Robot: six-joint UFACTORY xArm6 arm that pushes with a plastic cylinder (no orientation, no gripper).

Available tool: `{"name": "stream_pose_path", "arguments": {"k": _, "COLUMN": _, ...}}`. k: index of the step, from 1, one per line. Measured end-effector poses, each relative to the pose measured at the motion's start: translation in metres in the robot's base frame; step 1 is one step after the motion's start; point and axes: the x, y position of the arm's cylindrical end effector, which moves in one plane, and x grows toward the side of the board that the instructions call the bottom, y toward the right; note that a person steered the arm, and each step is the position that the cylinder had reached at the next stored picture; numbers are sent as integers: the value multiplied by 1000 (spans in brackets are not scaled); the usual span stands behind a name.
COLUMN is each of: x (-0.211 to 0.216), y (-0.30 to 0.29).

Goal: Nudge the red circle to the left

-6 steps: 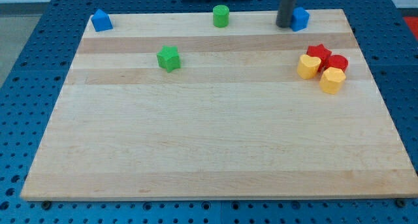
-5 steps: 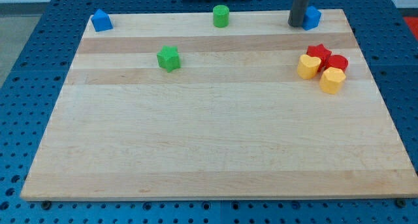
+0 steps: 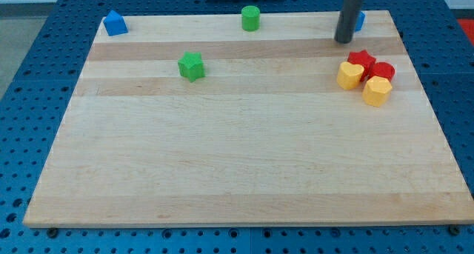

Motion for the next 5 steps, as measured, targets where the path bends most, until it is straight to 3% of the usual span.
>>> {"name": "stream_pose_path", "arguments": {"k": 1, "x": 15, "y": 68}}
{"name": "stream_pose_path", "arguments": {"k": 2, "x": 82, "y": 88}}
{"name": "stream_pose_path", "arguments": {"k": 5, "x": 133, "y": 28}}
